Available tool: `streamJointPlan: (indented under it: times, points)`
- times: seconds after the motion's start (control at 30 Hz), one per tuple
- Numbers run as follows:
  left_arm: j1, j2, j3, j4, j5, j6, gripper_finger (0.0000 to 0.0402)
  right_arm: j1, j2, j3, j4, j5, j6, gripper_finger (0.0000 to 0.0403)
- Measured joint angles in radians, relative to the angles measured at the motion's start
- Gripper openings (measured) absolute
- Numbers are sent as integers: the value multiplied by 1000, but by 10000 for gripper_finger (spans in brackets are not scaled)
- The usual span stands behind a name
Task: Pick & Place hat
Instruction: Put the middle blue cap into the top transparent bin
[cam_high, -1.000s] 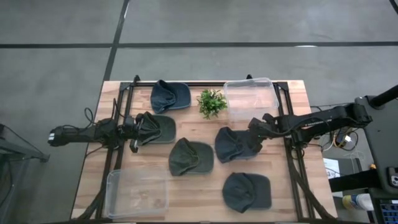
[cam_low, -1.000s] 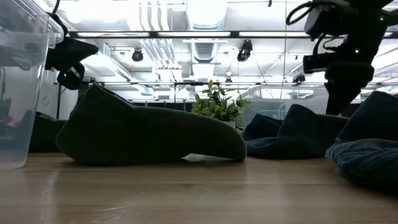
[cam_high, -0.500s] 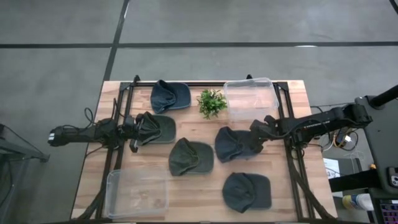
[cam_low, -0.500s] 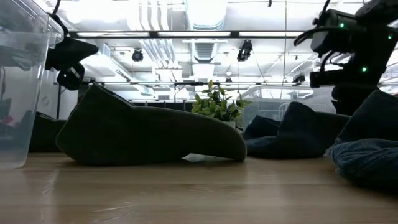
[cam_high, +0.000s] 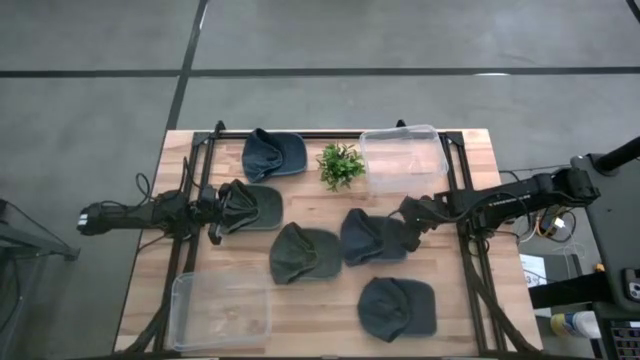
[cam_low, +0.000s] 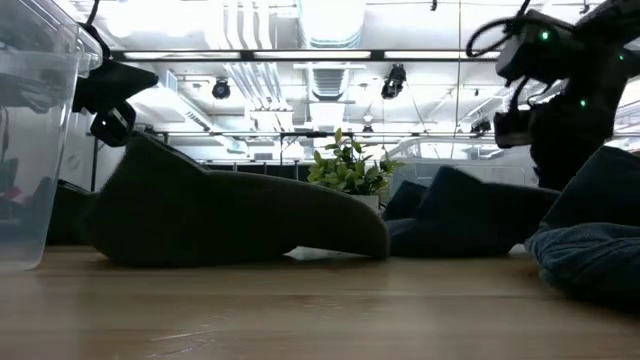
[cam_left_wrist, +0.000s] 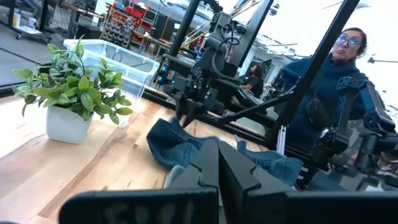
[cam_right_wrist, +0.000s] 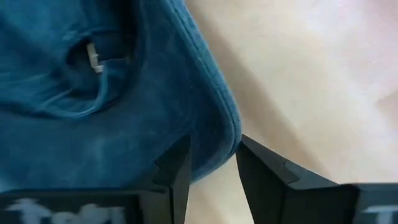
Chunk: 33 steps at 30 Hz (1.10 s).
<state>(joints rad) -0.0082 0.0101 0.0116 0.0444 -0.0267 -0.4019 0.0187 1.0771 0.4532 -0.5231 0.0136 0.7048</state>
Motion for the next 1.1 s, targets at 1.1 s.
streamJointPlan:
  times: [1.1]
  points:
    - [0,0,0,0,-5,-75,0,-13,-103,1,-4,-71,-50,157]
